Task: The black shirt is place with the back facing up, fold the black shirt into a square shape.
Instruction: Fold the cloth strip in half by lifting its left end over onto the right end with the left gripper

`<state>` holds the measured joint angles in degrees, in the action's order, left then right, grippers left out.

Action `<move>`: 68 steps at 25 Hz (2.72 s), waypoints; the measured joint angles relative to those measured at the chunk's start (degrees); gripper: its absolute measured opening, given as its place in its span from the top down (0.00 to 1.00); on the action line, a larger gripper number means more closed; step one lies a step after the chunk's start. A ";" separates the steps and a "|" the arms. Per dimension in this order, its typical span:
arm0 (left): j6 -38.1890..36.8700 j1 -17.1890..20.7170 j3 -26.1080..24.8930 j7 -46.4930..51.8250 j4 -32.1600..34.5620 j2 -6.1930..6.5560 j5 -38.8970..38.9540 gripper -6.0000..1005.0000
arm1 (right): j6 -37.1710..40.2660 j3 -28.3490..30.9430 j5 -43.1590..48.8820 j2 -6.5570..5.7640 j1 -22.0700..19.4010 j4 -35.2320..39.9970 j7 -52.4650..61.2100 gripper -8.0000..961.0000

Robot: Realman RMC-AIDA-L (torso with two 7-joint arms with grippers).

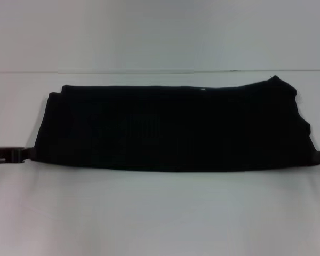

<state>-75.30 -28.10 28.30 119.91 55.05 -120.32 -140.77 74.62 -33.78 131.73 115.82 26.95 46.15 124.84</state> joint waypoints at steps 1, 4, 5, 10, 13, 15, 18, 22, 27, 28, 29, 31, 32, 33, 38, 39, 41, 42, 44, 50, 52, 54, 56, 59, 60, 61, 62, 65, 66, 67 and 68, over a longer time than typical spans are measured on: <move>-1.75 0.52 -1.41 -0.88 0.23 0.00 0.25 0.92 | 0.98 0.85 0.00 0.01 -0.36 0.01 -0.58 0.93; -5.13 1.15 -5.10 -2.94 0.32 0.07 0.48 0.92 | 3.19 3.51 -0.02 0.01 -1.49 -0.20 -2.37 0.91; -5.69 1.28 -6.10 -3.33 0.27 0.18 0.49 0.92 | 3.51 4.12 -0.03 0.01 -1.77 -0.41 -2.75 0.91; -6.19 1.75 -7.19 -4.25 -0.25 0.32 0.34 0.91 | 3.68 5.29 0.05 0.08 -2.68 -1.40 -4.24 0.89; -6.11 2.08 -7.22 -4.47 -0.54 0.34 0.12 0.91 | 3.65 5.64 0.11 0.04 -2.80 -3.01 -5.18 0.87; -6.12 2.19 -7.23 -4.56 -0.55 0.35 0.15 0.91 | 3.60 5.70 0.03 -0.25 -2.85 -4.18 -5.50 0.87; -6.26 2.28 -7.25 -4.65 -0.62 0.35 0.25 0.91 | 3.81 5.72 -0.02 -0.36 -2.86 -4.43 -5.60 0.85; -7.76 2.37 -8.42 -4.62 -0.71 0.51 0.34 0.90 | 5.25 7.14 -0.05 -0.57 -2.87 -4.39 -5.71 0.84; -9.15 2.05 -10.02 -3.58 -1.07 1.18 0.25 0.90 | 8.53 11.58 -0.12 -1.66 -2.73 -3.81 -6.62 0.81; -9.20 1.97 -10.23 -3.25 -1.08 1.29 0.23 0.90 | 9.09 12.52 -0.18 -2.14 -2.60 -3.79 -6.71 0.81; -9.24 1.86 -10.42 -2.92 -1.07 1.38 0.23 0.90 | 9.32 13.20 -0.31 -2.52 -2.50 -3.77 -6.72 0.80; -9.29 1.51 -10.86 -2.23 -1.05 1.60 0.29 0.81 | 9.64 15.05 -1.34 -3.61 -2.33 -3.78 -6.89 0.80; -9.58 0.98 -11.65 -1.23 -1.05 2.01 0.36 0.76 | 9.81 15.76 -2.20 -4.17 -2.25 -3.77 -7.17 0.77; -9.58 0.98 -11.65 -1.23 -1.05 2.01 0.36 0.72 | 10.42 16.32 -3.94 -4.74 -2.21 -3.81 -7.85 0.74; -16.03 -0.95 -12.26 2.77 -1.45 3.39 -0.13 0.54 | 14.32 15.99 -12.21 -5.28 -0.90 -4.33 -13.00 0.59; -17.25 -1.36 -12.17 3.64 -1.82 3.67 -0.38 0.51 | 15.05 15.75 -12.74 -5.00 0.02 -4.38 -14.14 0.56; -19.22 -2.33 -12.14 5.54 -3.32 4.44 -1.40 0.43 | 15.50 14.76 -12.63 -4.64 2.01 -4.62 -15.63 0.47; -20.01 -2.95 -12.17 6.62 -4.24 4.90 -2.10 0.38 | 15.28 14.02 -12.49 -4.59 2.94 -4.78 -16.04 0.42; -21.34 -4.02 -12.22 8.56 -6.58 5.60 -3.24 0.28 | 14.21 11.76 -12.25 -4.55 4.81 -5.38 -16.94 0.34; -23.07 -6.05 -11.02 12.22 -11.47 6.30 -5.70 0.18 | 12.95 5.49 -12.09 -4.56 8.13 -6.06 -22.28 0.09; -23.02 -6.14 -10.62 13.29 -11.75 6.30 -5.88 0.16 | 13.06 3.63 -12.08 -4.69 8.78 -5.93 -23.24 0.07; -22.86 -6.17 -10.46 14.76 -12.03 6.30 -6.03 0.14 | 13.54 2.07 -12.08 -5.08 9.19 -5.60 -23.55 0.05; -22.62 -6.18 -10.44 16.38 -12.25 6.33 -6.70 0.12 | 14.31 0.83 -12.08 -5.59 9.53 -5.46 -23.87 0.04; -22.00 -6.21 -10.41 18.71 -12.36 6.34 -8.22 0.12 | 15.49 0.23 -12.18 -5.89 10.00 -5.43 -24.75 0.04; -21.51 -6.26 -10.38 19.68 -12.48 6.34 -8.83 0.12 | 15.68 0.22 -12.25 -5.90 10.10 -5.43 -24.90 0.04; -20.83 -6.34 -10.33 20.89 -12.69 6.36 -9.68 0.12 | 15.65 0.32 -12.34 -5.91 10.24 -5.42 -24.99 0.04; -19.88 -6.49 -10.30 22.26 -12.97 6.42 -10.66 0.12 | 15.51 0.48 -12.37 -5.91 10.31 -5.42 -25.16 0.04; -18.26 -6.87 -10.32 24.00 -13.91 6.61 -11.92 0.12 | 15.11 0.71 -12.42 -5.93 10.38 -5.40 -25.68 0.04; -18.12 -6.93 -10.33 24.12 -14.06 6.64 -11.94 0.12 | 15.05 0.74 -12.43 -5.93 10.39 -5.40 -25.75 0.04; -17.59 -7.03 -10.34 24.64 -14.30 6.67 -12.07 0.12 | 15.02 0.80 -12.45 -5.93 10.39 -5.40 -25.81 0.04; -17.03 -7.10 -10.34 24.98 -14.48 6.69 -12.16 0.12 | 15.02 0.95 -12.48 -5.91 10.40 -5.40 -25.96 0.04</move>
<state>-92.33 -35.20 17.97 144.89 40.57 -113.64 -152.94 89.64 -32.83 119.26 109.91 37.34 40.75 98.89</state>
